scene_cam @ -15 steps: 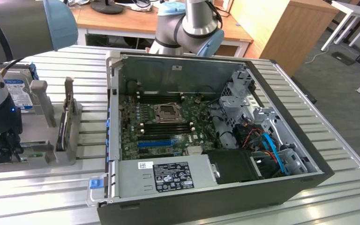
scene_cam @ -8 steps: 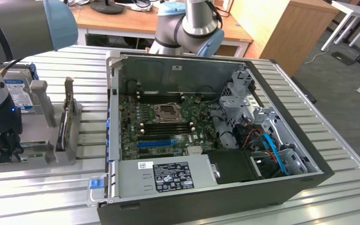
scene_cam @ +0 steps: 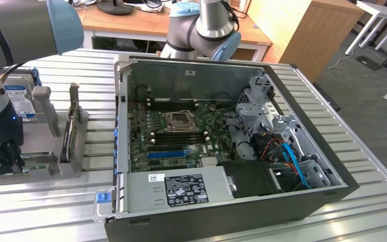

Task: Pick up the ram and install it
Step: 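Pick up the ram and move it above insertion slot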

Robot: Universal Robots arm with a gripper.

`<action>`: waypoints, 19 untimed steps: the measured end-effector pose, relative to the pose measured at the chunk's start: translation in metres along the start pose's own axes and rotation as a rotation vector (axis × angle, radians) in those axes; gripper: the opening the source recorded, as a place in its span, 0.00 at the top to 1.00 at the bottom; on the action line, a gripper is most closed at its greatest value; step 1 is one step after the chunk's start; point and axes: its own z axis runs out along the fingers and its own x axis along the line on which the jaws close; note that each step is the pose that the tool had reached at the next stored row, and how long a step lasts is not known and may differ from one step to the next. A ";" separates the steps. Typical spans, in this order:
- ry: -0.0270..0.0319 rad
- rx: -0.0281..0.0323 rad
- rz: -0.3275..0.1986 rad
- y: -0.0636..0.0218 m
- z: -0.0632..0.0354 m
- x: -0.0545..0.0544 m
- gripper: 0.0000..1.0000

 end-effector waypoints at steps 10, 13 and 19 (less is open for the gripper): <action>0.0000 0.0000 0.000 0.0000 0.0000 0.000 0.89; 0.0000 0.0000 0.000 0.0000 0.0000 0.000 0.89; 0.0000 0.0000 0.000 0.0000 0.0000 -0.001 0.89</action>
